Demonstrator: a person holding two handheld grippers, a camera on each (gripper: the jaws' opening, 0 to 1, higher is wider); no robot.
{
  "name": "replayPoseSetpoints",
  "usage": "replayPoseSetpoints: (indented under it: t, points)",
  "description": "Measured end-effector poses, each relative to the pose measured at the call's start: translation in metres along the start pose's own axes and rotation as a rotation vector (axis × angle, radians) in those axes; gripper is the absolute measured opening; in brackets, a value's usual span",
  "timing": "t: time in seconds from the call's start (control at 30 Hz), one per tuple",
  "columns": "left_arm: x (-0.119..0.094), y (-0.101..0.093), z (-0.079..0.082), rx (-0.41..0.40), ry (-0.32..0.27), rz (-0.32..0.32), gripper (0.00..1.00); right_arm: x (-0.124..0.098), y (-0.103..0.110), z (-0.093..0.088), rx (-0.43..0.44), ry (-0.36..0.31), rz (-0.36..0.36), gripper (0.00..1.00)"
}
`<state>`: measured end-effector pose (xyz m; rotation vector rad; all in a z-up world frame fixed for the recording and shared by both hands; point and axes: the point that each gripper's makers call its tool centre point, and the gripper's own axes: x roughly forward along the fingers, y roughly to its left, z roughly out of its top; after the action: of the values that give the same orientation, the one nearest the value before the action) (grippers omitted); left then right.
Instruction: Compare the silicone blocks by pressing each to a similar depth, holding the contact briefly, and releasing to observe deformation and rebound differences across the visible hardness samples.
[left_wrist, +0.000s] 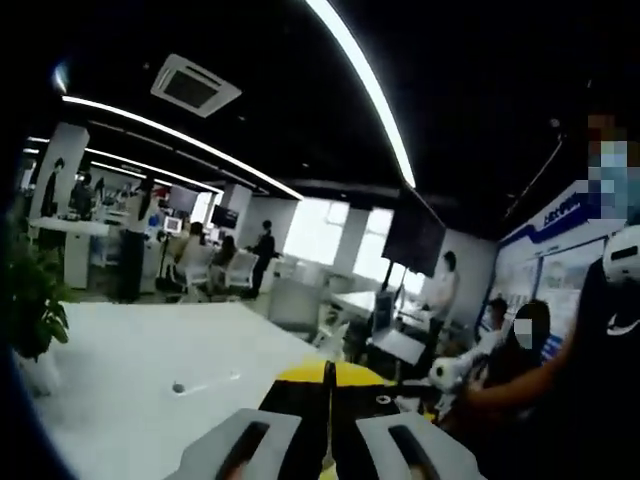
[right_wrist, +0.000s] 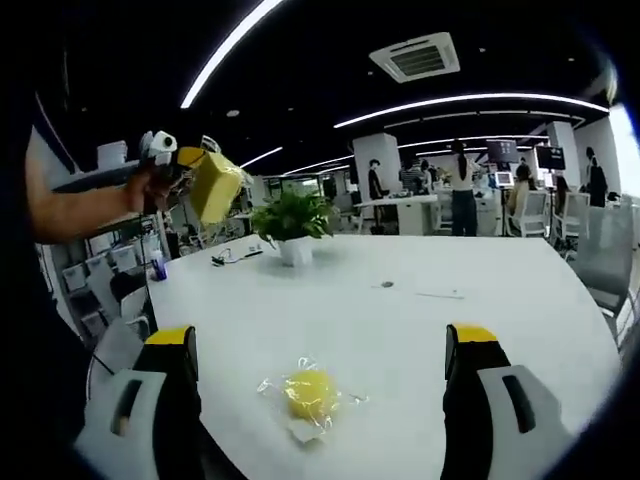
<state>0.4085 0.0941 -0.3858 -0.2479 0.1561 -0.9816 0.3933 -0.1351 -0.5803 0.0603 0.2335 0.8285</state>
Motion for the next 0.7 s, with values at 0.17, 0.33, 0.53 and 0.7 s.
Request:
replayPoseSetpoints:
  t: [0.17, 0.33, 0.53, 0.7]
  points:
    - [0.006, -0.006, 0.019, 0.021, 0.006, -0.025, 0.0, 0.016, 0.006, 0.017, -0.046, 0.011, 0.066, 0.97]
    - [0.009, -0.014, 0.034, 0.016, -0.011, -0.073, 0.0, 0.023, 0.013, 0.037, -0.042, -0.019, 0.102, 0.97]
    - [0.02, -0.036, 0.045, -0.001, -0.024, -0.136, 0.0, 0.026, 0.029, 0.046, -0.061, -0.032, 0.156, 0.97]
    - [0.029, -0.046, 0.015, 0.011, 0.071, -0.126, 0.0, 0.028, 0.048, 0.062, -0.045, -0.072, 0.217, 0.97]
